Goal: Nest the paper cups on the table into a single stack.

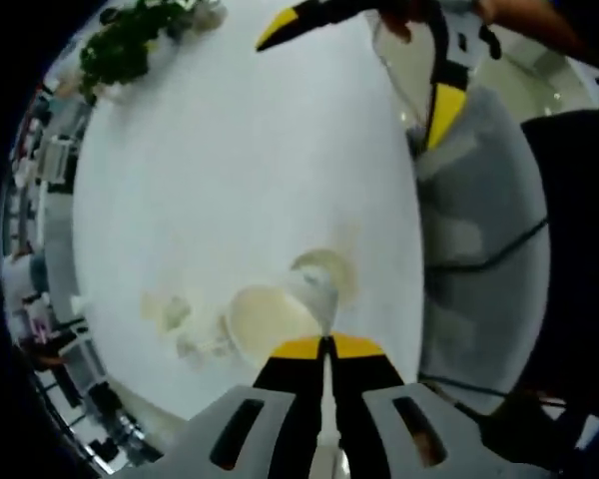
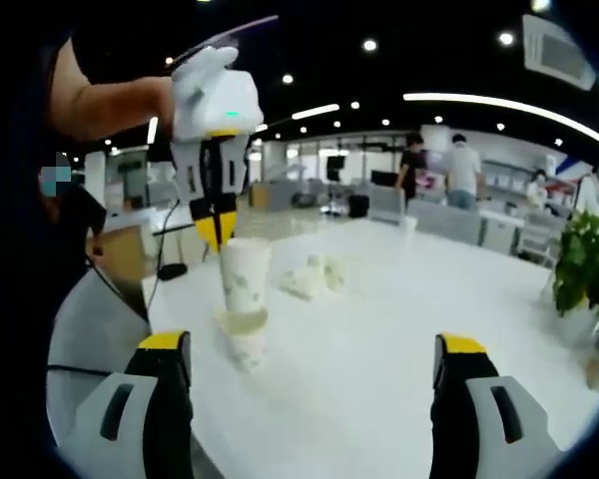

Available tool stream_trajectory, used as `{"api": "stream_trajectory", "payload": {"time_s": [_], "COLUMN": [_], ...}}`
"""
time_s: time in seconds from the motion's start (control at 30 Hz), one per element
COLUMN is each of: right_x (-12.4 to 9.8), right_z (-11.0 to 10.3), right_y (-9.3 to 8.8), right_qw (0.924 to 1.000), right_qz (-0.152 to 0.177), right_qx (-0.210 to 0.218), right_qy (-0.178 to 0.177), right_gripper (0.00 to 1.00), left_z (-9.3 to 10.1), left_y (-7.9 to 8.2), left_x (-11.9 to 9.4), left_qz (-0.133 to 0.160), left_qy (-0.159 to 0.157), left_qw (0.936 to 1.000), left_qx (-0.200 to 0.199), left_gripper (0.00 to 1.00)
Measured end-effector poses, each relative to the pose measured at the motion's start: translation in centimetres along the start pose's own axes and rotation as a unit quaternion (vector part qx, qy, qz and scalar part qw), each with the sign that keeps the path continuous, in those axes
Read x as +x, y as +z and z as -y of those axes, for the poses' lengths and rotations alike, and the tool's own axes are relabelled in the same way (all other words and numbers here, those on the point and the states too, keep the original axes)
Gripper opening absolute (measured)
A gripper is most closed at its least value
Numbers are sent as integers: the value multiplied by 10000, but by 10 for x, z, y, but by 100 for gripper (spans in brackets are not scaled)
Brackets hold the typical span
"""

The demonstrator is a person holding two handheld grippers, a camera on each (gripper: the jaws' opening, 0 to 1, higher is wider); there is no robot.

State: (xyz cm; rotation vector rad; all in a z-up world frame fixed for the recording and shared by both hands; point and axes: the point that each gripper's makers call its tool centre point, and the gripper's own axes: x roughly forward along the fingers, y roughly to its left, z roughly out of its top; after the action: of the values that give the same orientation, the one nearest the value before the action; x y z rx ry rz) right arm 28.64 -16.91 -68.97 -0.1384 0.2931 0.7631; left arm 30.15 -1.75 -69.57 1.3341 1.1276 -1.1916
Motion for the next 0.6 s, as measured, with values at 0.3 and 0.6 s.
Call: {"api": "stream_trajectory", "payload": {"time_s": [0.3, 0.6], "right_x": [-1, 0], "right_z": [0, -1], "right_y": [-4, -5], "right_qw": [10000, 10000], "right_qz": [-47, -51], "right_qx": [14, 31], "right_qy": [-13, -10], "right_gripper": [100, 100], "left_z": [2, 2], "left_y": [1, 6], "left_x": [14, 19], "left_qz": [-40, -3], "left_qy": [-32, -14], "left_qw": [10000, 10000], "left_qx": [-12, -55], "left_gripper": [0, 0]}}
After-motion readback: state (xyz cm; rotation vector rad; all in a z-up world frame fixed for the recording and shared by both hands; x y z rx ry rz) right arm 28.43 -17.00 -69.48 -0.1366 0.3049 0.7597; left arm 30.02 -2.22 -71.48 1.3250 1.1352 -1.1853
